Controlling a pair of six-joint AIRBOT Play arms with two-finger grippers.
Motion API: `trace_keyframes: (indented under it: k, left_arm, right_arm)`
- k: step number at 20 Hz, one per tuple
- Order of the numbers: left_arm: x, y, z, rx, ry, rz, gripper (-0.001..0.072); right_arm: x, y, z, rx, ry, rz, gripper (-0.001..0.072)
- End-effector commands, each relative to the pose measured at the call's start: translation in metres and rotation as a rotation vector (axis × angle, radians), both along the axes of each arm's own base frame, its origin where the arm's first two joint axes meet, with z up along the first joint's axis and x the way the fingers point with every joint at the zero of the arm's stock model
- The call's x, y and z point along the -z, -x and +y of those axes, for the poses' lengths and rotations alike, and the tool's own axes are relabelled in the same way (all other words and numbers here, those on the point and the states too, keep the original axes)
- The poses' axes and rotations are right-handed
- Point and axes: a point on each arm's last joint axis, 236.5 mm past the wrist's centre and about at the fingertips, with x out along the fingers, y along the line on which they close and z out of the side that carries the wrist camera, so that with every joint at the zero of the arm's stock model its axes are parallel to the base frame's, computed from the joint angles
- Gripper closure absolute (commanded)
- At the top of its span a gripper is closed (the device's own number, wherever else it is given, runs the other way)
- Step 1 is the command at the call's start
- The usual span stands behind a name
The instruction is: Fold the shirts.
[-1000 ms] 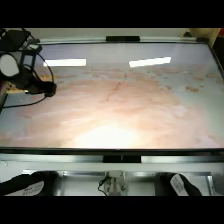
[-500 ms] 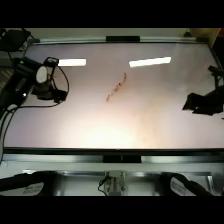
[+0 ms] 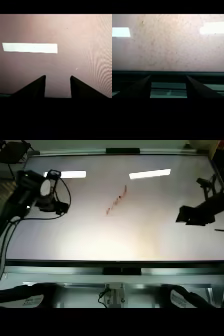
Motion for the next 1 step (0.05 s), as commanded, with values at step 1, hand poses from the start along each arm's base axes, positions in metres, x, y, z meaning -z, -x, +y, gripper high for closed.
trace_keyframes:
  k: [1]
  left_arm:
    - [0.0004,-0.0005,-0.0007,0.001,0.002,-0.001,0.0309]
  right_arm:
    - [0.0001,-0.0002,0.0015,-0.004,-0.002,0.000,0.0180]
